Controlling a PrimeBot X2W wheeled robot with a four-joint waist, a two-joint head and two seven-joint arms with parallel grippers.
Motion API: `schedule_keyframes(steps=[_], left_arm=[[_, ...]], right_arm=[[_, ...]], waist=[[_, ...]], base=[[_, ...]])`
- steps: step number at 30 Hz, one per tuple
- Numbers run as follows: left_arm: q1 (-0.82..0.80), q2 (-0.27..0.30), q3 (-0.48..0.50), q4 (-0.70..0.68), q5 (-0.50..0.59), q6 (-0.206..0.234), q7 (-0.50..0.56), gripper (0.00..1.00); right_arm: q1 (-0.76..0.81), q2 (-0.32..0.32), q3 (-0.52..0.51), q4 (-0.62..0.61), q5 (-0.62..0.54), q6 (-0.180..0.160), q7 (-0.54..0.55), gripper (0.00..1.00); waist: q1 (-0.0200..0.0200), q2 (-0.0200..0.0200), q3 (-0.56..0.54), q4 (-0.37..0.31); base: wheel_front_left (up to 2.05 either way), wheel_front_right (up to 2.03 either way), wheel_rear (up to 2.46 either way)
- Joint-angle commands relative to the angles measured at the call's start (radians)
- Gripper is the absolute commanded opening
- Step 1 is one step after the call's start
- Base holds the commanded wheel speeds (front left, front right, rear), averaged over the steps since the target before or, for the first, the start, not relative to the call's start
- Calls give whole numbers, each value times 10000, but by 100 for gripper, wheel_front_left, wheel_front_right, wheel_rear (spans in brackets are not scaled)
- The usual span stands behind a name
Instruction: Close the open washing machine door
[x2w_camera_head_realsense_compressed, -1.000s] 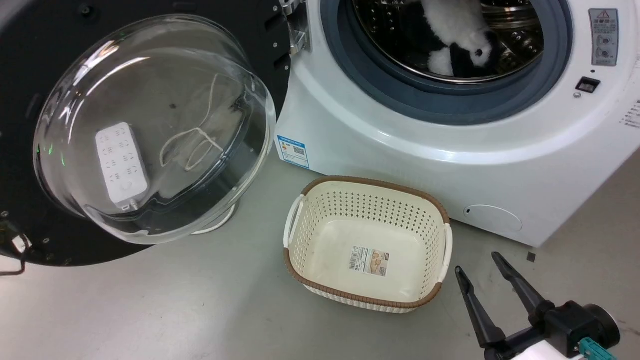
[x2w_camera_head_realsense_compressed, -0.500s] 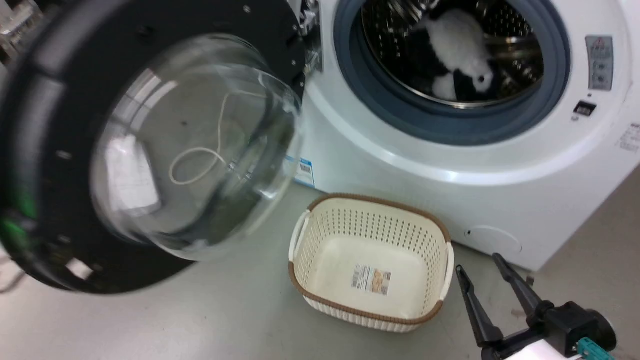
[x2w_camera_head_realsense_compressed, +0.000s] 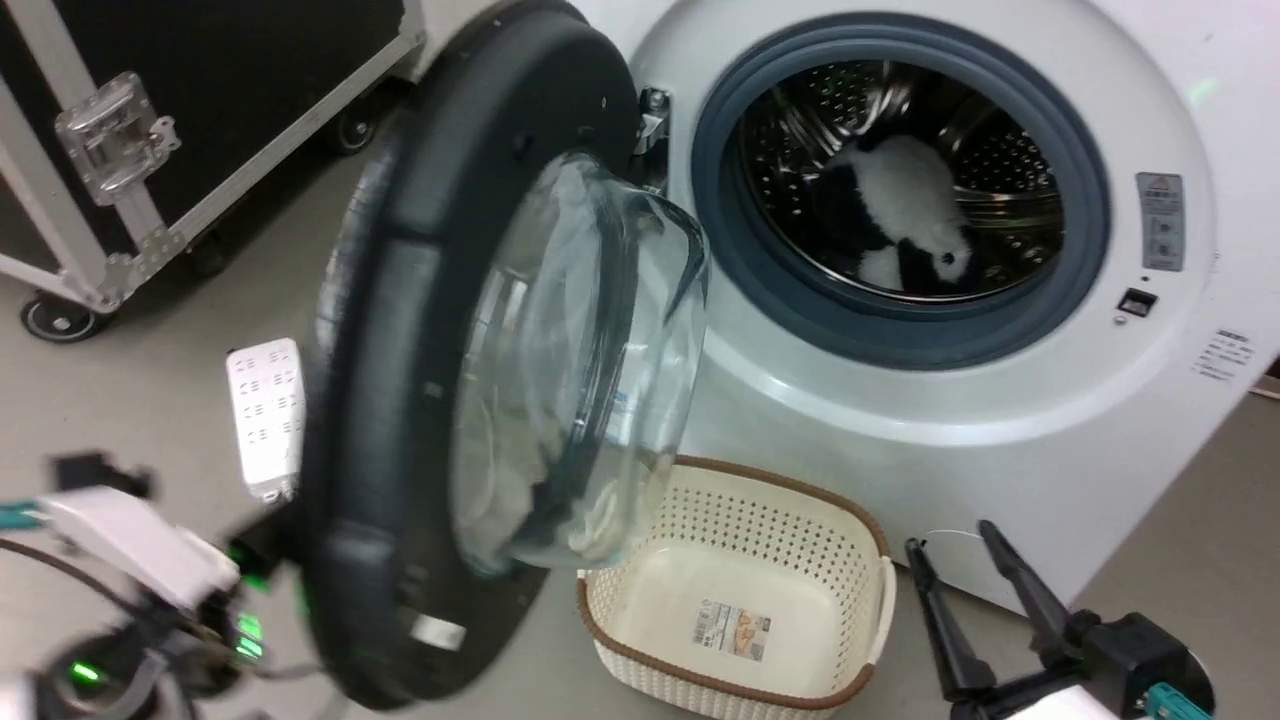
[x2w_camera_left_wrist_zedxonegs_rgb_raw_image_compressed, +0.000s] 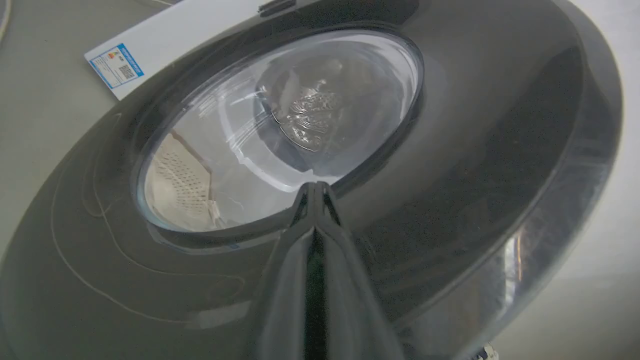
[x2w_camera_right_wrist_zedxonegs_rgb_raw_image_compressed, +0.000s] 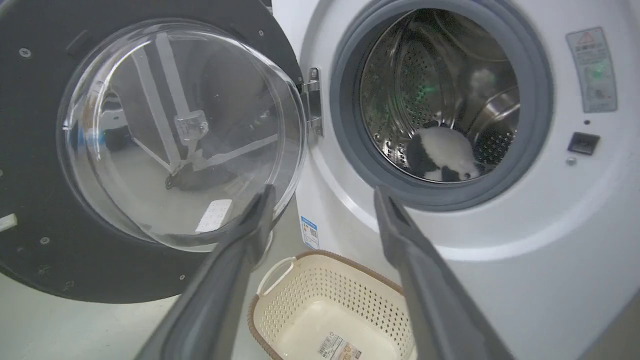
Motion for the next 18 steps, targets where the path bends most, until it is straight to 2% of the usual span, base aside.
schedule_keyframes(steps=[1, 5, 9, 14, 18], left_arm=[[410, -331, -242, -319, -202, -43, 120, 0], [1377, -729, -880, -1215, -993, 195, -103, 0], [2240, -764, -2029, -1722, -2691, 549, -1258, 0], [2948, -767, -3811, -2020, -3447, 343, -2910, 0], [2825, -768, -4978, -1779, -3879, 2, -4163, 0]], right_arm=[[196, 49, -93, 42, -47, 8, -44, 100], [196, 58, -231, 29, -118, 8, -44, 100], [170, -36, -282, 30, -153, 8, -44, 100], [134, -211, -229, 18, -144, 8, -44, 100], [15, -385, -213, -44, -80, 8, -44, 100]], waist=[[1, 0, -47, -143], [1, 0, -37, -619], [1, 0, 64, -1283], [1, 0, 320, -2271], [1, 0, 659, -3193]], base=[[0, 0, 0], [0, 0, 0], [0, 0, 0], [0, 0, 0], [0, 0, 0]])
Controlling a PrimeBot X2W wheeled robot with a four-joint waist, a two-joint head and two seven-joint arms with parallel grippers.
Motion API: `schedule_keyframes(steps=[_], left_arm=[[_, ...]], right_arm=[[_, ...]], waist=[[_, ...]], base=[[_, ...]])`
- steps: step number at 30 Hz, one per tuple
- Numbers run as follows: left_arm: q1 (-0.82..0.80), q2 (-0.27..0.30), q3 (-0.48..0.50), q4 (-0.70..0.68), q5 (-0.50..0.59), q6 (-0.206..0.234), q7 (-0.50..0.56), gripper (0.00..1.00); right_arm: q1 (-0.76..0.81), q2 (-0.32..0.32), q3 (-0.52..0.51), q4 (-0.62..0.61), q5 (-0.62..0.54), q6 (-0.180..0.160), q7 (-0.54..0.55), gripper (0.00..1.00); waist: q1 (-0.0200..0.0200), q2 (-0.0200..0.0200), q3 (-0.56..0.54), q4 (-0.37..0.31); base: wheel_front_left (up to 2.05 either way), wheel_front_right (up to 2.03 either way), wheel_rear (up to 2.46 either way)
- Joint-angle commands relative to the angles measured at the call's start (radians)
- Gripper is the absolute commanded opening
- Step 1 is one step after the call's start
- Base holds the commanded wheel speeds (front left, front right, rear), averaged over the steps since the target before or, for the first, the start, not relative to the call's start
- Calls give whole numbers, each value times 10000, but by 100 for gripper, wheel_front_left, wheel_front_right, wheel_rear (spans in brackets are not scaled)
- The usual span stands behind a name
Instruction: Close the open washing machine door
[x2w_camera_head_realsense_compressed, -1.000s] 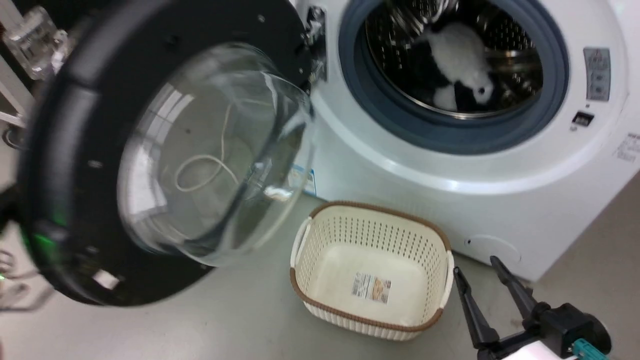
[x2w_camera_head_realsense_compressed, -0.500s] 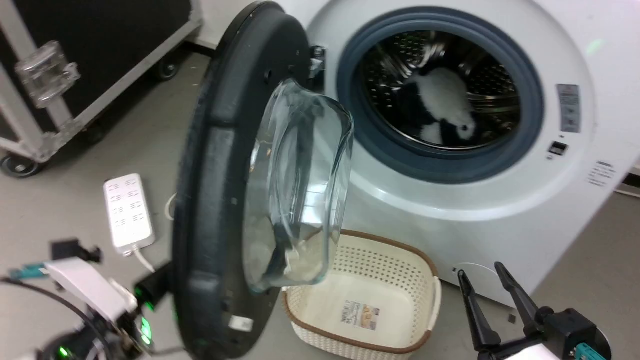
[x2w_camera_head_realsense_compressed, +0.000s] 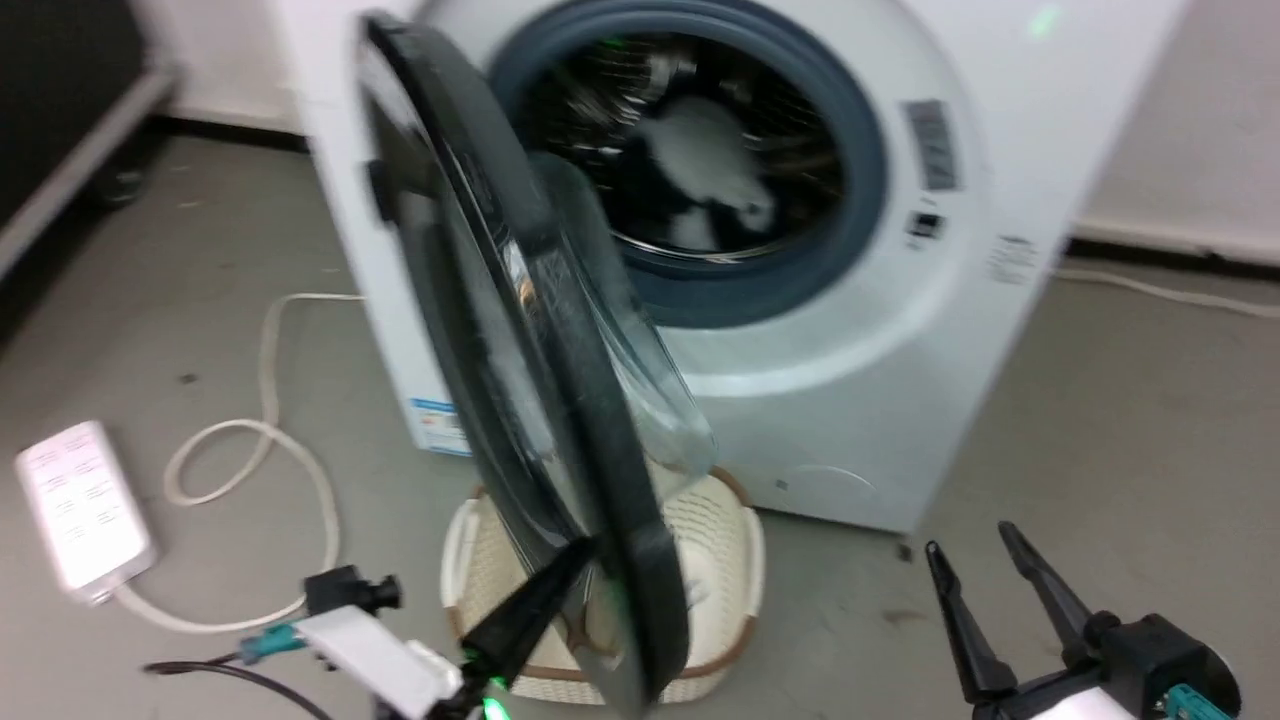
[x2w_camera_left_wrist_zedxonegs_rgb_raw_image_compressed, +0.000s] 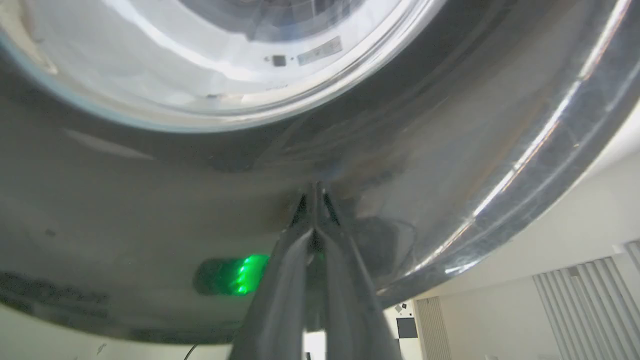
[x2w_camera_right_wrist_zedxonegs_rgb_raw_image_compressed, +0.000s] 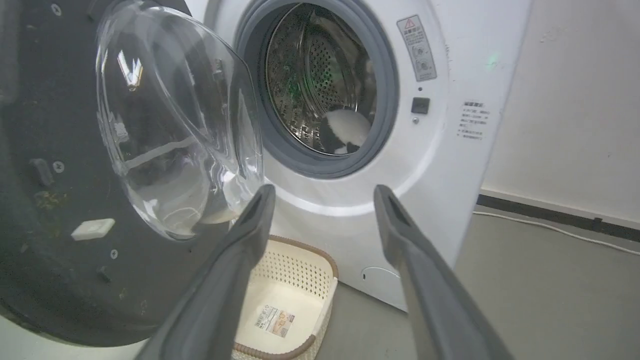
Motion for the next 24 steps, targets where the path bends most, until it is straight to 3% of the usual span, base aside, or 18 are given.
schedule_keyframes(steps=[1, 8, 14, 24], left_arm=[[-208, -3, -420, 173, -83, -177, -427, 0], [-1804, -4, -2087, 1102, -756, -620, -2427, 0], [-3830, -4, -2885, 2332, -1003, -831, -4109, 0], [-6522, -4, -3389, 4853, -1823, -1075, -6451, 0]], right_arm=[[-92, -136, -3, -58, 41, 8, -44, 100], [-467, -391, 8, -142, 271, 8, -44, 100], [-834, -339, 144, -154, 431, 8, -44, 100], [-1091, -280, 161, -18, 516, 8, -44, 100]], waist=[[0, 0, 480, -996], [0, 0, 1309, -2545], [0, 0, 1955, -3750], [0, 0, 2274, -4498]], base=[[0, 0, 0], [0, 0, 0], [0, 0, 0], [0, 0, 0]])
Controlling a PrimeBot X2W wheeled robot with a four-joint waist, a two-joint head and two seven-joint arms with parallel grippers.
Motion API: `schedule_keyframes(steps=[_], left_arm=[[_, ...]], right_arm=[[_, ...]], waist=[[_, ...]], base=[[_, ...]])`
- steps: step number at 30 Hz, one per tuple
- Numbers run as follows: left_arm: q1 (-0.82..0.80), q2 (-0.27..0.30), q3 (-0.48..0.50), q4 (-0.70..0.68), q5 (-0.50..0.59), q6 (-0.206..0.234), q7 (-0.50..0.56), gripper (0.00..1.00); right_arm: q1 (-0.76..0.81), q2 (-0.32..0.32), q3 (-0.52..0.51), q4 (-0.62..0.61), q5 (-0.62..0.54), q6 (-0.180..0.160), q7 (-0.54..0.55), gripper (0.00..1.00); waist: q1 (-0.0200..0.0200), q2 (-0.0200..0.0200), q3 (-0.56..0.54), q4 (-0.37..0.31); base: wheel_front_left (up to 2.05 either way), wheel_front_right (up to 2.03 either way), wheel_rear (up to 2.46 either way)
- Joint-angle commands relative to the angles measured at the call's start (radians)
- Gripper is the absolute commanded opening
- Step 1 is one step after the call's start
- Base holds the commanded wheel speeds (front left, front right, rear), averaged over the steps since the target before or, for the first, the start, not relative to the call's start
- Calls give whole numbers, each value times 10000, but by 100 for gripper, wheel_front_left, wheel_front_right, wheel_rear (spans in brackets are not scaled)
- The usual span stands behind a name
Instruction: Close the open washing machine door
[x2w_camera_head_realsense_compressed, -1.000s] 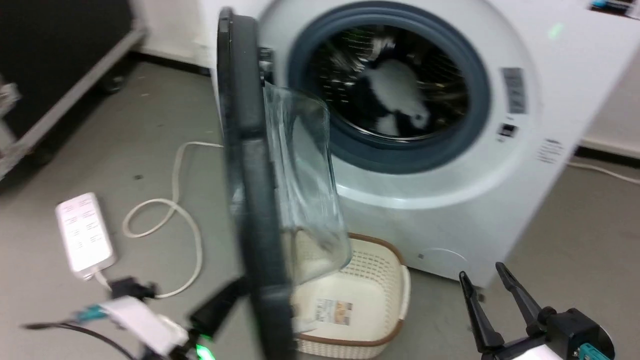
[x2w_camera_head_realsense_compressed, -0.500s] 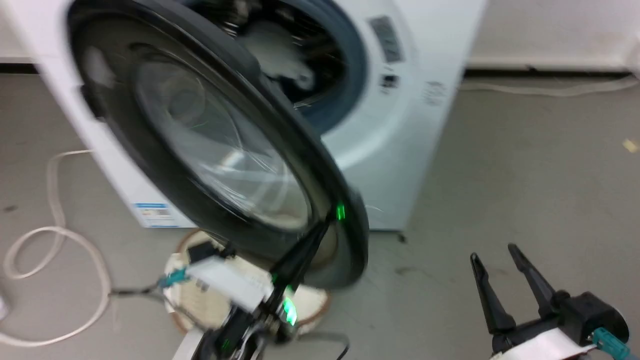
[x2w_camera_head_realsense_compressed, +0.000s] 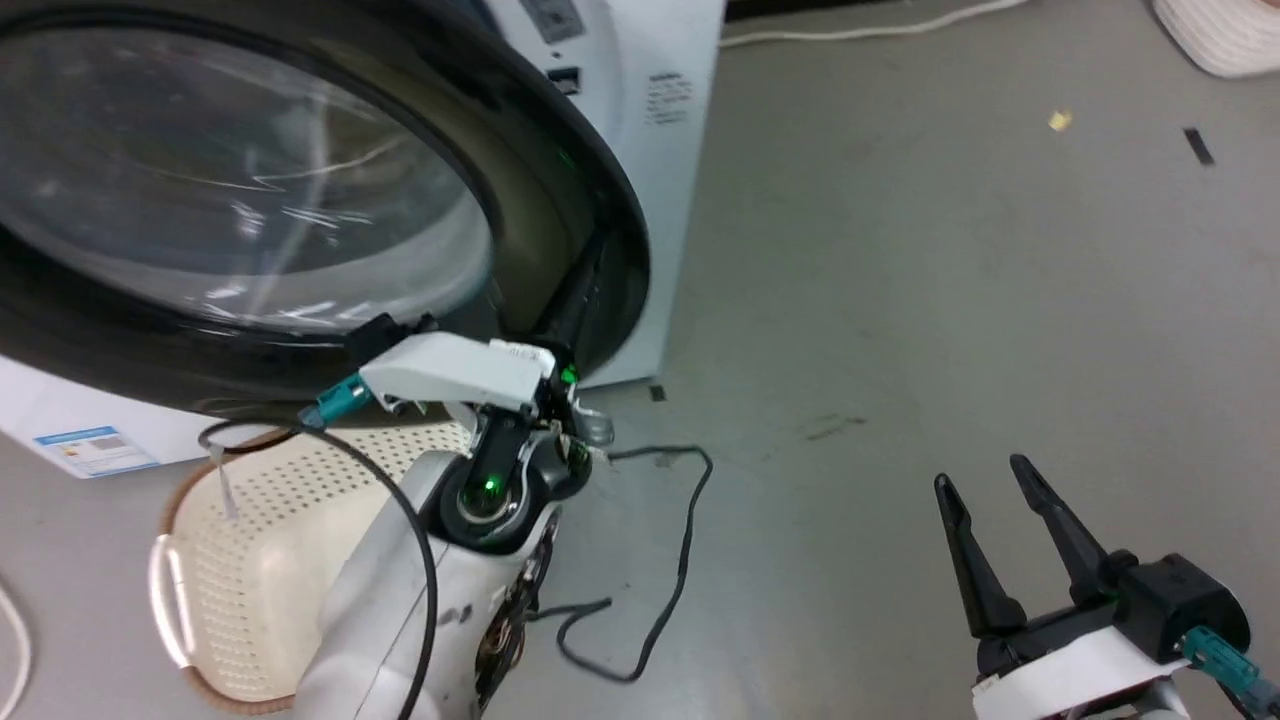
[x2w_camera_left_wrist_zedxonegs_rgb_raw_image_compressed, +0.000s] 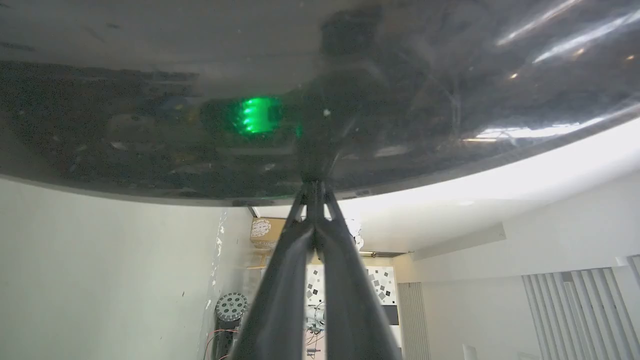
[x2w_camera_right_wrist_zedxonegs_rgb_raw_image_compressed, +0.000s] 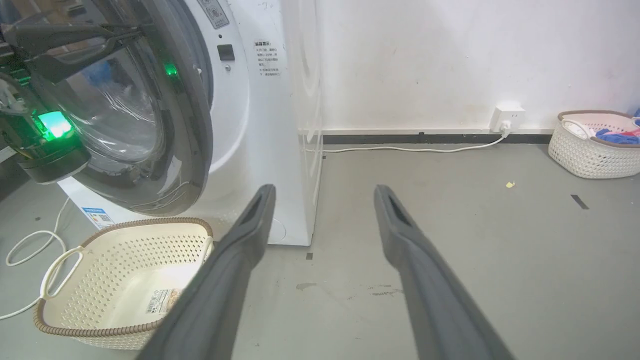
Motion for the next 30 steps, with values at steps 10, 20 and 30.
schedule_keyframes(steps=[10, 20, 30], left_arm=[[487, 101, -605, -183, 632, -103, -384, 0], [3661, 1926, -1252, -1931, 4953, -104, -1758, 100], [6249, 928, 2822, -4125, 12359, 254, -1790, 100]], right_arm=[[53, 75, -145, -15, -19, 8, -44, 100], [833, 64, -455, -57, -258, 8, -44, 100], [1350, 165, -391, -166, -391, 8, -44, 100]], waist=[[-2, -1, -497, 852], [-2, -1, -1787, 2185], [-2, -1, -2344, 3459]], base=[[0, 0, 0], [0, 0, 0], [0, 0, 0]])
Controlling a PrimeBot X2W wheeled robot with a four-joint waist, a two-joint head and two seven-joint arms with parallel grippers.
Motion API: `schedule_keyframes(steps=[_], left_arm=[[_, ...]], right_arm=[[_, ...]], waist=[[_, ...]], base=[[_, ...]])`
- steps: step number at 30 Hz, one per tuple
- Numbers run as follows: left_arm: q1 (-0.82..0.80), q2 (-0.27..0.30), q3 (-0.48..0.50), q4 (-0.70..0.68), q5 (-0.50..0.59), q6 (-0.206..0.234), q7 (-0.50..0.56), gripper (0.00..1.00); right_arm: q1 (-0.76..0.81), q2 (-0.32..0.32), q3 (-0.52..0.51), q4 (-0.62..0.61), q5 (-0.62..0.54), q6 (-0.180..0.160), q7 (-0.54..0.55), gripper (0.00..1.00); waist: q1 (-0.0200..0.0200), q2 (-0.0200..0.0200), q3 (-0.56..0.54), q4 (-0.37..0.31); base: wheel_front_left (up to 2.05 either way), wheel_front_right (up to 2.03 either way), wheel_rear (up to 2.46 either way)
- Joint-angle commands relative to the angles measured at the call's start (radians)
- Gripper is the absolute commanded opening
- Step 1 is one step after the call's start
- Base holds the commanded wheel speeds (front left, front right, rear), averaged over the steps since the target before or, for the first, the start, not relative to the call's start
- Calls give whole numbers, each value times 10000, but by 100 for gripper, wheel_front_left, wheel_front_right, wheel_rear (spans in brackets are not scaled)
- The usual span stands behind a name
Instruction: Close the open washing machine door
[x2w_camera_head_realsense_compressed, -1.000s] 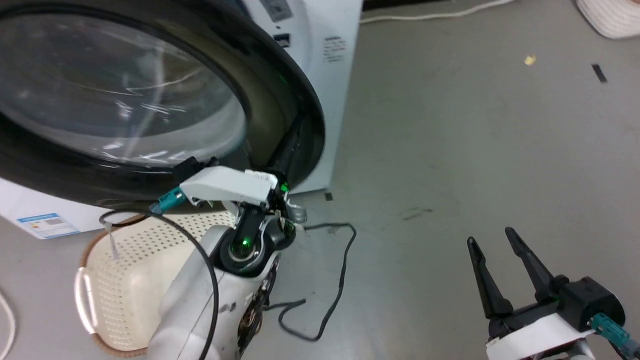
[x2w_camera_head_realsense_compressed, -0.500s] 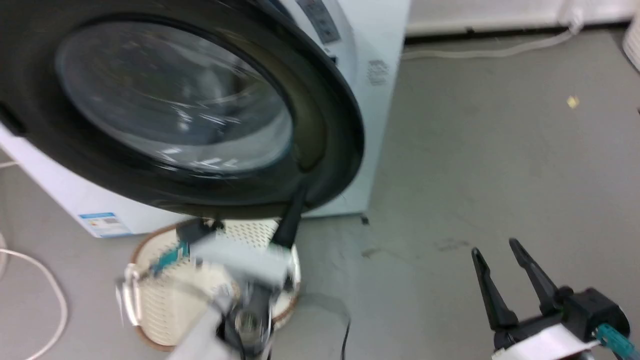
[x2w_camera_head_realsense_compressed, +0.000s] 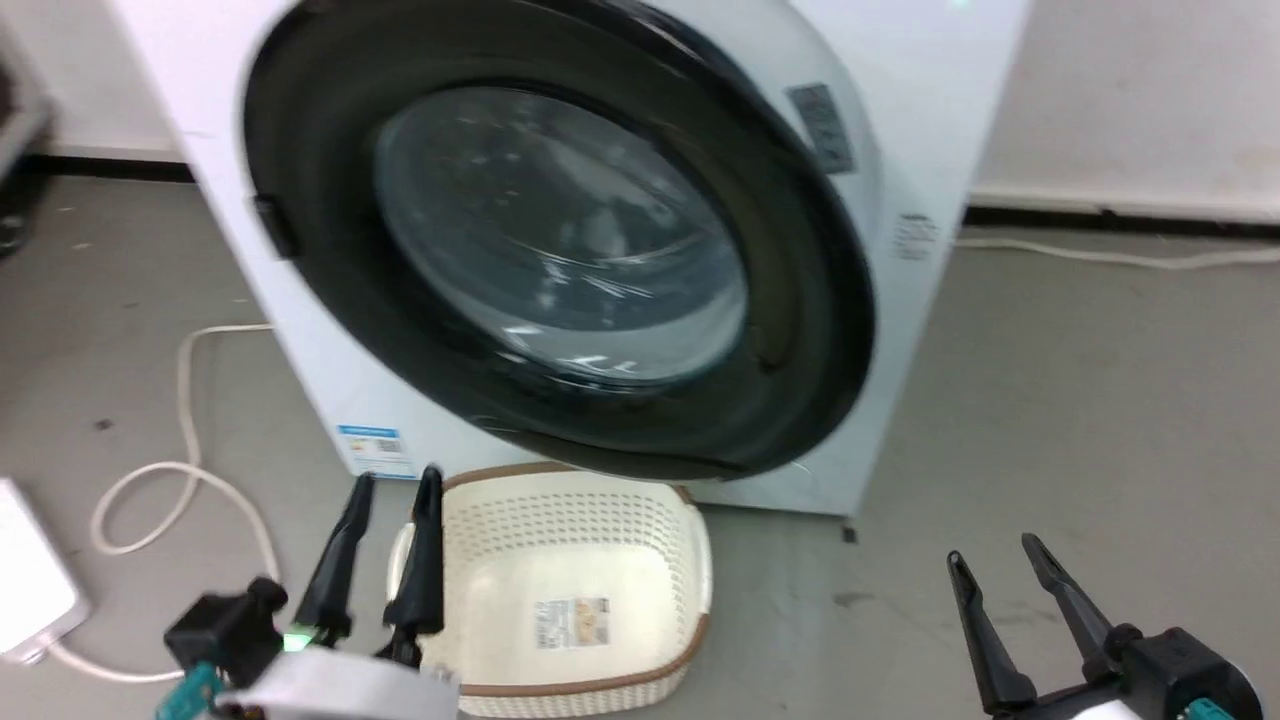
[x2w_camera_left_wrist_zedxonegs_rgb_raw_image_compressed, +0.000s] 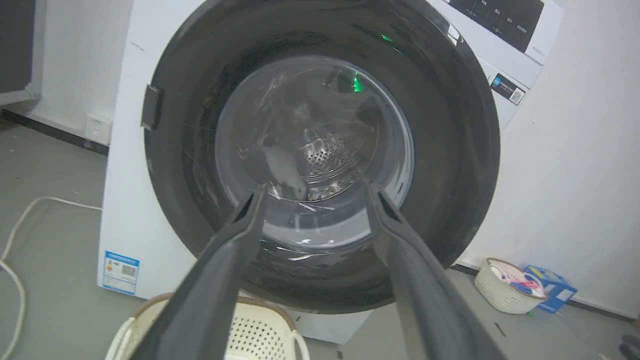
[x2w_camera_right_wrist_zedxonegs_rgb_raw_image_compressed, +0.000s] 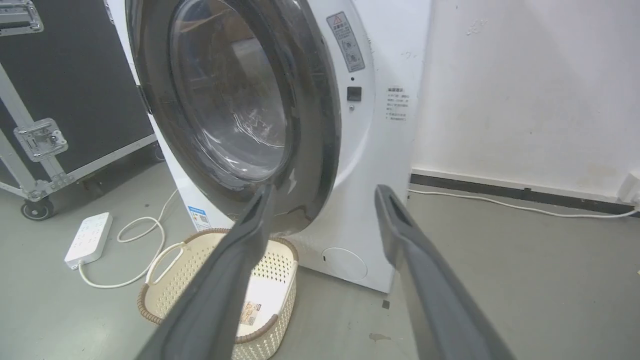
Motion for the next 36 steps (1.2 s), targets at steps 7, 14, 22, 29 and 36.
schedule_keyframes(steps=[7, 14, 22, 29, 36], left_arm=[[1032, -306, 273, -202, 3793, 170, -40, 100], [1203, -148, -358, 465, 5440, 466, -41, 100], [885, -381, -440, 449, 5466, 519, -41, 100], [365, -627, -697, 159, 5539, 707, -41, 100], [-149, -803, -989, 63, 5399, 861, -41, 100]], right_arm=[[136, 157, 166, 11, -57, 8, -42, 100], [215, 267, 183, 175, -122, 8, -42, 100], [-46, -125, 500, 270, -64, 8, -42, 0], [-1726, -1344, 1510, 81, 897, 8, 339, 0], [-4108, -3168, 2725, 432, 2186, 8, 1074, 0]], waist=[[2, -1, -377, 823], [2, -1, -310, 1049], [2, -1, 183, 1404], [2, -1, 1314, 1778], [2, -1, 2309, 2129]], base=[[0, 0, 0], [0, 0, 0], [0, 0, 0], [0, 0, 0], [0, 0, 0]])
